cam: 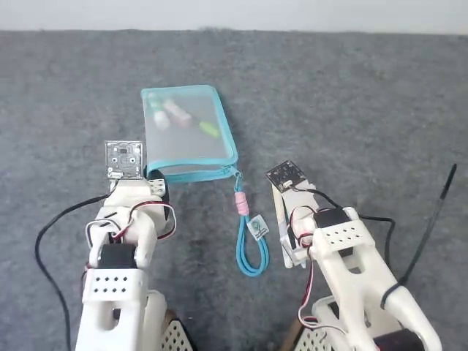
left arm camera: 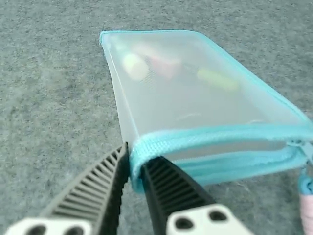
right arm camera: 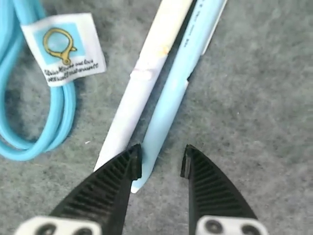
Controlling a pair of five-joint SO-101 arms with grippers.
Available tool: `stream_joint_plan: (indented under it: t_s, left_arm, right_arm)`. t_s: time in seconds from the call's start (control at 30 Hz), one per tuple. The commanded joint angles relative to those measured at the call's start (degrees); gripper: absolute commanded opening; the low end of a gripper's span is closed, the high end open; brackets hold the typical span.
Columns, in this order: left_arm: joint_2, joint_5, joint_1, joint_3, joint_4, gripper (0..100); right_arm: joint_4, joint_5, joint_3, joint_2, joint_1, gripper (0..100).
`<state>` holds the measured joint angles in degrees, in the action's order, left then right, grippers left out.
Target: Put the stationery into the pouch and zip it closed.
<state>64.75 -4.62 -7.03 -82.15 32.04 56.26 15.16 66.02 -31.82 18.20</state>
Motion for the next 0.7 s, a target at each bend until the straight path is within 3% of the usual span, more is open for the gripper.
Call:
stream_joint_plan:
  t_s: [0.0,0.3,0.43,0.57,0.67]
  left_arm:
    - [0.00,0.35,0.44,2.33,-1.67,1]
    - [0.00,0.35,0.44,2.33,-1.67,1]
    - [0.00,0.35,0.44,2.07,-1.67,1]
    - [0.00,0.44,0.44,1.89,-1.76,1]
    - [0.00,0.44,0.53,1.89,-1.93,1]
  right_arm:
    - [-2.42,0.70,-0.18,2.42,-0.92,13.9]
    - [-0.84,0.88,-4.57,10.42,-1.80,13.5]
    - [-0.31,2.46,-4.57,9.27,-7.34,12.8]
    - [-0.31,5.01,-4.57,9.01,-13.93,1.7]
    - [-0.40,5.27,-4.84,8.84,-17.36,1.4]
